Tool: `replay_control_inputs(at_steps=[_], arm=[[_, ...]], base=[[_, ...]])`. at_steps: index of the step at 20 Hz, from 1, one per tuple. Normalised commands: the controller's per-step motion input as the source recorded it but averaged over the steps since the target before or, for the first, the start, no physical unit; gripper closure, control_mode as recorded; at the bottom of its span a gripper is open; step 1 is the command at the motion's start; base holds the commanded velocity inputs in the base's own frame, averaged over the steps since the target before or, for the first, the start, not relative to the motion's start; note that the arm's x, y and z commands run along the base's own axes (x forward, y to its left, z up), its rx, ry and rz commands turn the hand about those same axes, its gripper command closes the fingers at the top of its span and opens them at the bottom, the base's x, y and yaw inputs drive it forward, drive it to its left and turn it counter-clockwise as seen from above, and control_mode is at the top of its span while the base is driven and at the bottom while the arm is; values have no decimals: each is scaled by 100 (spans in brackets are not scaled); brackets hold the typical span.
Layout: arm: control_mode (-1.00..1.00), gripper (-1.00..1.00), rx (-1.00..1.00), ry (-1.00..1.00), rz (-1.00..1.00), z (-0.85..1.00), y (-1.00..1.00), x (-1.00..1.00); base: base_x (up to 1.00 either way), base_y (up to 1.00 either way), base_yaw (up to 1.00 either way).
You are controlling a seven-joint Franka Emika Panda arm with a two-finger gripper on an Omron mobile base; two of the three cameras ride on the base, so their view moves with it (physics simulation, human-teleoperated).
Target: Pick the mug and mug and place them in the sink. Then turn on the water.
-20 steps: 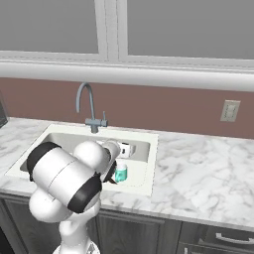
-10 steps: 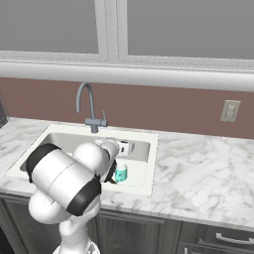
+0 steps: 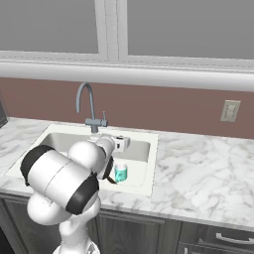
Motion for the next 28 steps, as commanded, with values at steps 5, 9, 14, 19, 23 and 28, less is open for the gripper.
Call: replay_control_inputs(at_steps=[5, 9, 14, 19, 23, 28], arm=[[-100, -100, 0, -3, 0, 10, 34, 0], [-100, -100, 0, -5, 0, 11, 27, 0], [-100, -100, 0, -9, 0, 0, 28, 0], [-100, -100, 0, -9, 0, 0, 31, 0], [-100, -100, 0, -8, 0, 0, 36, 0], [-100, -100, 0, -7, 0, 0, 31, 0]], base=[[0, 0, 0], [0, 0, 0], [0, 0, 0], [0, 0, 0], [0, 0, 0], [0, 0, 0]])
